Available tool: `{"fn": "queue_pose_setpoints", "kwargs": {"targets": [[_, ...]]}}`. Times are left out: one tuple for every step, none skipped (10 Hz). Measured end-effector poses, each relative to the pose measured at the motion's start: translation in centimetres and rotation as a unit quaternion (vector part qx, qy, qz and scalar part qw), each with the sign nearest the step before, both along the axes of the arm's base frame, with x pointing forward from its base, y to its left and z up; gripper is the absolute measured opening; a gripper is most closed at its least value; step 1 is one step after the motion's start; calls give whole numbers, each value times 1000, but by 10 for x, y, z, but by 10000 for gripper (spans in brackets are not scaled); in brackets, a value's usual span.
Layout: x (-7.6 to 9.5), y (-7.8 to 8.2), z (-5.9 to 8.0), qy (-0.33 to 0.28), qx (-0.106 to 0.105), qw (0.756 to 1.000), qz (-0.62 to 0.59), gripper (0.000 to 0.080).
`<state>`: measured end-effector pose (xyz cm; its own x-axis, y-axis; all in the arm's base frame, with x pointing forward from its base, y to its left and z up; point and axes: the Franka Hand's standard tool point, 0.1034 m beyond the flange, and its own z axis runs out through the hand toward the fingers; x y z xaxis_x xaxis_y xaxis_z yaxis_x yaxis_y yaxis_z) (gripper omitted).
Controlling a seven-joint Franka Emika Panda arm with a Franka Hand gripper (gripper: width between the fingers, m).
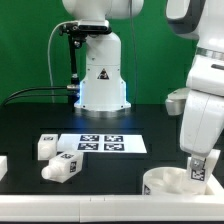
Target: Assemble stool
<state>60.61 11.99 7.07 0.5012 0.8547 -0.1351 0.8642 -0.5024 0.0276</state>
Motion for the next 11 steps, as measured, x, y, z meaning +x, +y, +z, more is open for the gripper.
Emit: {"fn": "queue_pose_setpoints", "kwargs": {"targets": [[0,0,0,-4,-1,1000,-28,333],[0,-1,0,-10,-3,997,-75,333],[5,-5,1,-22,3,991,-134,333],[7,-11,1,-33,6,980,-194,333],[8,-12,2,-40,11,960,-276,333],[9,-14,2,-41,18,934,-353,333],[11,-18,6,-33,31,899,-435,334],[12,-25,6,-34,31,877,-478,334],[11,-21,4,-42,22,868,-493,334],[11,-24,4,-44,19,852,-522,334],[11,-26,3,-46,17,839,-542,334]]}}
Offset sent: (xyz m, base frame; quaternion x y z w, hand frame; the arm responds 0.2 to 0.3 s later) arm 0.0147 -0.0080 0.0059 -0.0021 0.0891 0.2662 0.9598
